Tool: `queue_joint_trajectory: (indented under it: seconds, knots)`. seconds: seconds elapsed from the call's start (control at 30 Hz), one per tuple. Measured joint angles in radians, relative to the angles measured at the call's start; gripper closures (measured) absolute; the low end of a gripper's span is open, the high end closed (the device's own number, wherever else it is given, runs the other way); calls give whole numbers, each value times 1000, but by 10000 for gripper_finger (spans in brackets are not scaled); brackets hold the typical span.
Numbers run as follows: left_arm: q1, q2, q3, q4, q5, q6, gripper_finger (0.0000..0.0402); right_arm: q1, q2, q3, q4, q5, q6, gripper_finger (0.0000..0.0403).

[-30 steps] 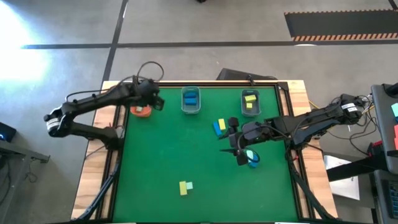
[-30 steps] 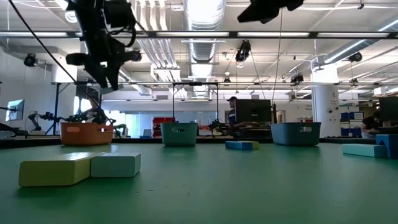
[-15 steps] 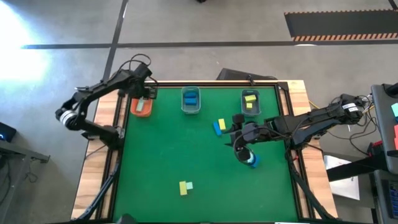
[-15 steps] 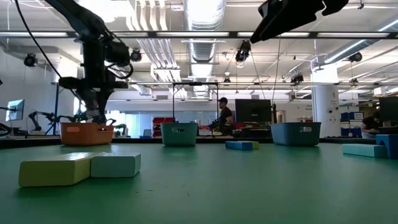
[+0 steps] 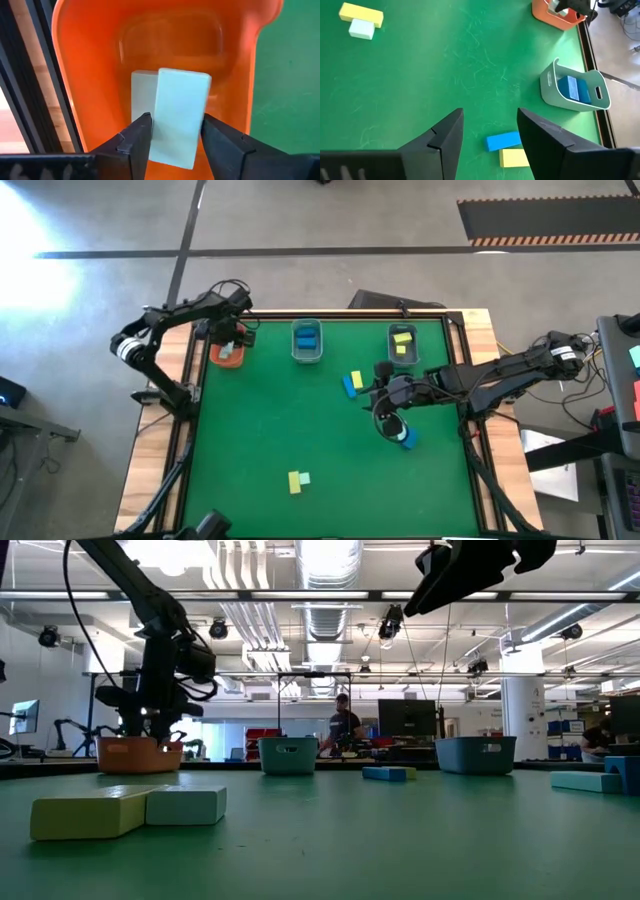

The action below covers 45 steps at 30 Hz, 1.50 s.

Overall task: Sort & place blocks by color
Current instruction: Put the light blue block into the orange bin, then put the yellow block into the gray bin

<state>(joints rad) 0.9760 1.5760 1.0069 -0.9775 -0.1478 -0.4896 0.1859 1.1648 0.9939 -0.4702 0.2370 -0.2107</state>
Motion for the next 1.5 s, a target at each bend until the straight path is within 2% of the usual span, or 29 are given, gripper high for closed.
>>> queue_joint_trajectory:
  seconds: [0.27,0.47,0.73,0.9,1.07,1.2,1.27,1.37,1.5]
  knots:
    - [0,1,0,-1,-4,3,243,-3,0,0,0,-1,8,250]
    - [-5,-41,8,-14,-1,64,242,-3,0,-1,0,-1,9,260]
    - [-61,-250,17,26,-29,133,241,-3,0,-1,14,-1,39,268]
    - [-164,-406,11,64,-41,135,240,-3,0,-1,53,0,88,273]
    - [-352,-546,-38,263,-70,137,240,-3,24,-2,87,1,190,284]
    - [-503,-631,-134,518,-72,170,240,-3,62,-2,113,13,299,294]
    - [-564,-660,-189,657,-73,208,240,-3,82,-2,114,51,360,300]
    - [-632,-691,-283,879,-74,255,240,-7,111,-2,108,124,462,310]
    - [-676,-709,-392,1135,-73,306,240,-45,134,-2,87,129,618,331]
